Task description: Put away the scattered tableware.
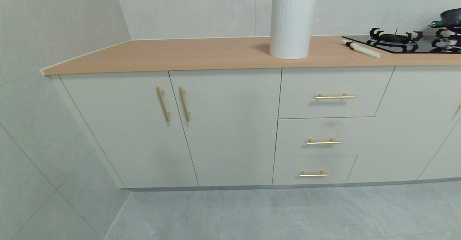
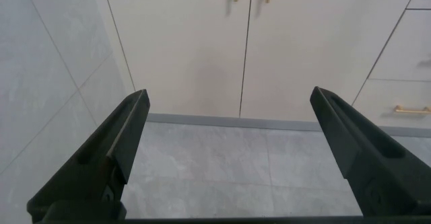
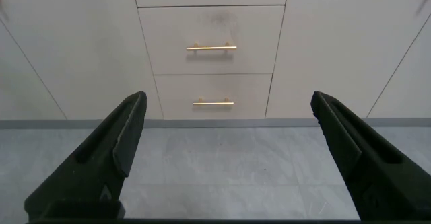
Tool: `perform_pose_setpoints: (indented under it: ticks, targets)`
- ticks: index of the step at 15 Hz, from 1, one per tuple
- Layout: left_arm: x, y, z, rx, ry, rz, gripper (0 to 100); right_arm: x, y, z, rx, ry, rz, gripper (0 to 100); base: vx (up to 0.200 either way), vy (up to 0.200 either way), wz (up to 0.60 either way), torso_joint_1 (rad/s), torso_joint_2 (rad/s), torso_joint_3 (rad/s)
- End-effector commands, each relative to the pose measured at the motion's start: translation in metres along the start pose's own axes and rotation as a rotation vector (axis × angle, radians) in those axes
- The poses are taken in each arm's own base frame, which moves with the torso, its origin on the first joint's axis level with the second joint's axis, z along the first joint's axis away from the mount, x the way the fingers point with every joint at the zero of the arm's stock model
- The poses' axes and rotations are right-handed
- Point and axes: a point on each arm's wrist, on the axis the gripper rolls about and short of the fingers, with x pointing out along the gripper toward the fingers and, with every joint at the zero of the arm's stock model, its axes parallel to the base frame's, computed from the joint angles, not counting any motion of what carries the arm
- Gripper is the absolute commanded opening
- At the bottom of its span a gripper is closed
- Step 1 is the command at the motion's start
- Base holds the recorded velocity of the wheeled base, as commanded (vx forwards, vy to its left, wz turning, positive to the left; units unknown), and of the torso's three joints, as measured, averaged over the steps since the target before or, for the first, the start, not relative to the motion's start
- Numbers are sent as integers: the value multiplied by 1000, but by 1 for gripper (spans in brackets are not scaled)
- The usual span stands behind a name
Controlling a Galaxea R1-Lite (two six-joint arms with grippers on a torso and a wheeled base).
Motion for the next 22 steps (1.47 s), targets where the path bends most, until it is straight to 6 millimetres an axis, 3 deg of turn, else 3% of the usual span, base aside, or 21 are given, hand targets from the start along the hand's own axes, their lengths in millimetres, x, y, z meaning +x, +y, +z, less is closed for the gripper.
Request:
perform_pose_setpoints:
  ticks: [1,6,22]
  targets:
    - [0,0,0,0,0,1,100,0,0,-1,0,6,0,100,0,0,0,0,0,0]
    - [0,0,0,0,1,1,100,0,0,-1,0,6,0,100,0,0,0,0,0,0]
    - [0,0,0,0,-2,-1,100,0,0,-1,2,7,6,100,200,0,0,0,3,2]
